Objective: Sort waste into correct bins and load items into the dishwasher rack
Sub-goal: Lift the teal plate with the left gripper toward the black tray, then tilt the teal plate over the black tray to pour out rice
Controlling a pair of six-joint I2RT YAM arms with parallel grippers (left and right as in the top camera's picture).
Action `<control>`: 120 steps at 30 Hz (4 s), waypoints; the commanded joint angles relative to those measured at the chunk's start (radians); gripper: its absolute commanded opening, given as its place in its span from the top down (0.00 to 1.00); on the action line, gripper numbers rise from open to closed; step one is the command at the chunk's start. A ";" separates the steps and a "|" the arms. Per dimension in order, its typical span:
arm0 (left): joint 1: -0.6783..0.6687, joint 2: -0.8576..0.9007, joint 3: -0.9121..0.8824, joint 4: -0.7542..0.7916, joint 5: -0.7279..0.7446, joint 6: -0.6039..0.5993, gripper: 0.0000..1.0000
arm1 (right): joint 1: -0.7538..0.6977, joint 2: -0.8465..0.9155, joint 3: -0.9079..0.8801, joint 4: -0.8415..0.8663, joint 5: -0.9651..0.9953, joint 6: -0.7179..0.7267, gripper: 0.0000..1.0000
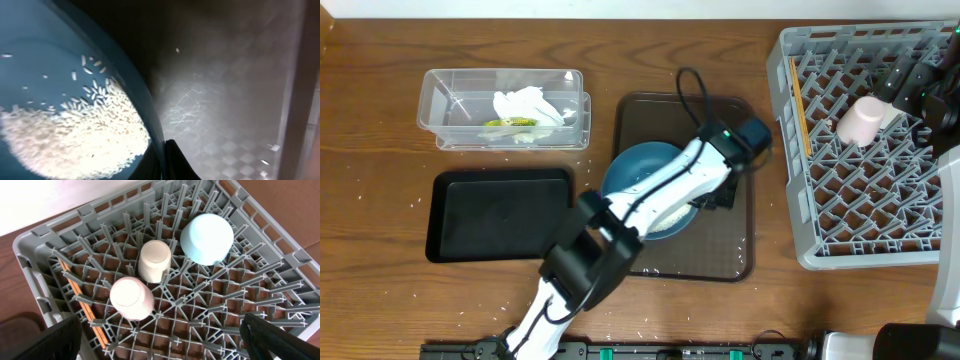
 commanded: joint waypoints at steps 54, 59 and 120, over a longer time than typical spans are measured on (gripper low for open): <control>1.060 -0.399 0.001 -0.386 0.974 0.475 0.94 | -0.004 -0.003 0.006 -0.001 0.007 0.011 0.01; 1.108 -0.399 -0.016 -0.402 0.974 0.491 0.94 | -0.004 -0.003 0.006 -0.001 0.007 0.011 0.01; 1.530 -0.399 -0.373 -0.426 1.446 0.777 0.94 | -0.004 -0.003 0.006 -0.001 0.007 0.011 0.01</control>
